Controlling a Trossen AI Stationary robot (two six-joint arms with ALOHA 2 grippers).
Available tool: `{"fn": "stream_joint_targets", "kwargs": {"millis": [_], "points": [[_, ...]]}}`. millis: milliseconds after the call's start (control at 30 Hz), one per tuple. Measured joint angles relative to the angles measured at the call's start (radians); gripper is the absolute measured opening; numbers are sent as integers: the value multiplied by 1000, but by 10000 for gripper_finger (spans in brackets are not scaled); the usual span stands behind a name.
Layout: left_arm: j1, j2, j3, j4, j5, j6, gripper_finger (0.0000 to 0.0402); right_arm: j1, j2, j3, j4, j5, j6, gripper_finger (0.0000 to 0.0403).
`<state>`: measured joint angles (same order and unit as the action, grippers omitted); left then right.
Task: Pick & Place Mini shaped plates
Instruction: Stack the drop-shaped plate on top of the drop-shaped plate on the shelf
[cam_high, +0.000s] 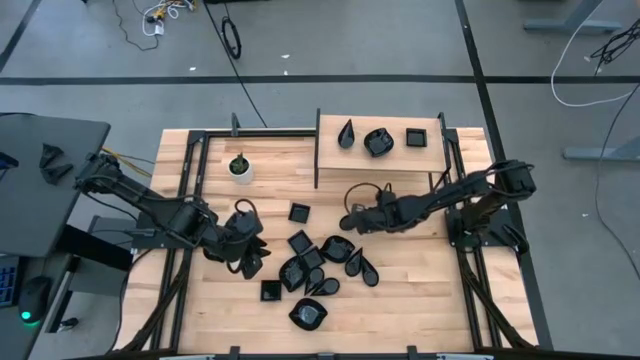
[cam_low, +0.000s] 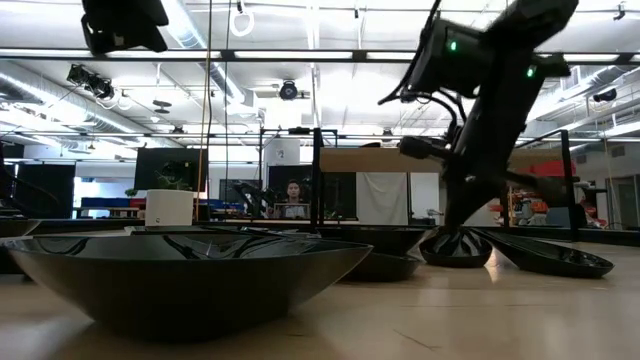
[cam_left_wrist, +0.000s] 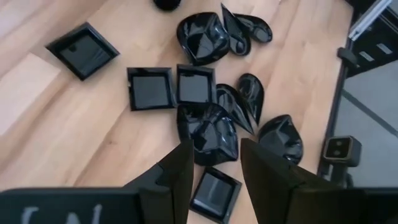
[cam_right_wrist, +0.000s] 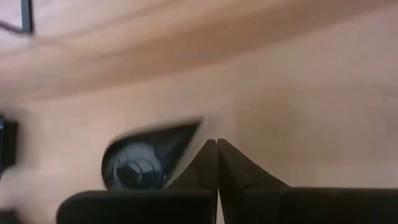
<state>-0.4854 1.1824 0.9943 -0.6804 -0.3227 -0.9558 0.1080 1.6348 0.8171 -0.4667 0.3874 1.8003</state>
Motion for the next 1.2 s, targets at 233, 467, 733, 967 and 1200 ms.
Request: {"fn": "stream_joint_targets", "kwargs": {"millis": [233, 467, 733, 967, 1200], "points": [[-2, 0, 0, 44, 35, -2, 138, -65, 0, -65, 242, 8, -75, 1], [0, 0, 0, 70, 2, -1, 138, -87, 0, -67, 325, 1, -177, 1], [5, 38, 0, 164, -78, -2, 138, 35, -66, -67, 302, 48, -193, 1], [70, 197, 0, 422, -84, 106, 138, 258, -219, -67, 125, 76, -174, 1], [214, 372, 0, 641, 6, 103, 138, 445, -352, -67, -89, 77, -127, 2]]}}
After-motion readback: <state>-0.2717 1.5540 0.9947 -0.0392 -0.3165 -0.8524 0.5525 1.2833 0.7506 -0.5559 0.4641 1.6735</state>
